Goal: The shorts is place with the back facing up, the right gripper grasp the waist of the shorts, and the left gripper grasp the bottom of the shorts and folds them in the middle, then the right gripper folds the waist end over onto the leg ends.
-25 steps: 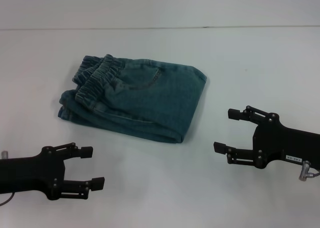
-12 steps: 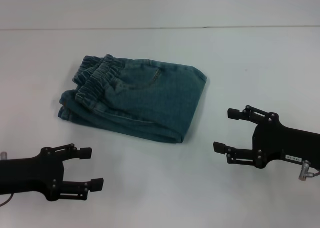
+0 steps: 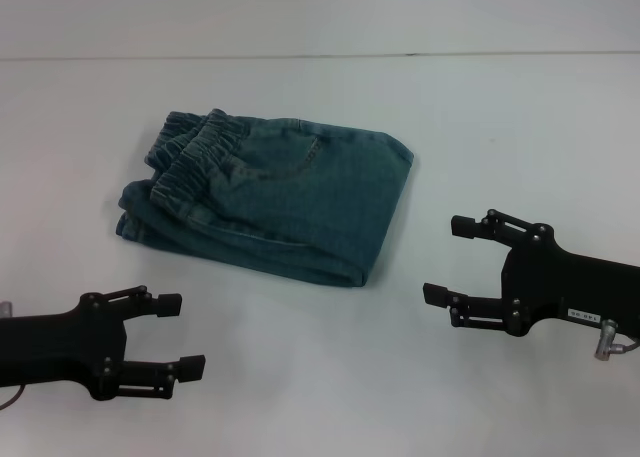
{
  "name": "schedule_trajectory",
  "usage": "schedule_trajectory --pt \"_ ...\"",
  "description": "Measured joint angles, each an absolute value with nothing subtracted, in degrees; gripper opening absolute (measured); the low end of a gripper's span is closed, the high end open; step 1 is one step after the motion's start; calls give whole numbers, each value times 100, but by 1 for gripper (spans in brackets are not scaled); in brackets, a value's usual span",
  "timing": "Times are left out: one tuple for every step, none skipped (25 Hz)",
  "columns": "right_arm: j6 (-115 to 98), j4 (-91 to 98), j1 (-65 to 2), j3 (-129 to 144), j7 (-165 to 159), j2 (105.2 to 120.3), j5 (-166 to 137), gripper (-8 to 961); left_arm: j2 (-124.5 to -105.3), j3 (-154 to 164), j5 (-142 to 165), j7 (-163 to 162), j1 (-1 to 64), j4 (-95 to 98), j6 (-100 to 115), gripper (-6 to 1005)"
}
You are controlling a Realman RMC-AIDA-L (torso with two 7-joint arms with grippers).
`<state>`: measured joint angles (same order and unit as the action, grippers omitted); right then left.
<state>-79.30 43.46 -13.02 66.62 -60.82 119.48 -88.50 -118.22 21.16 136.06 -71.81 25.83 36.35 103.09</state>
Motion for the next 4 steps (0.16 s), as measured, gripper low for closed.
schedule_trajectory --pt "-7930 4344 -1306 6662 -6082 11948 -8850 925 -11822 2110 13606 -7181 2584 3647 10311 946" --pt "-7930 4342 -1308 6662 -6082 11948 -8850 925 -11822 2105 13606 -7181 2584 3652 10312 946" --pt "-7927 4340 -1310 6662 -6082 11949 -8850 925 -11822 2103 13606 -7181 2585 3655 10313 946" --pt "-7922 4338 -1311 6662 -6082 11950 -8850 925 -11822 2106 13606 -7181 2586 3657 10313 946"
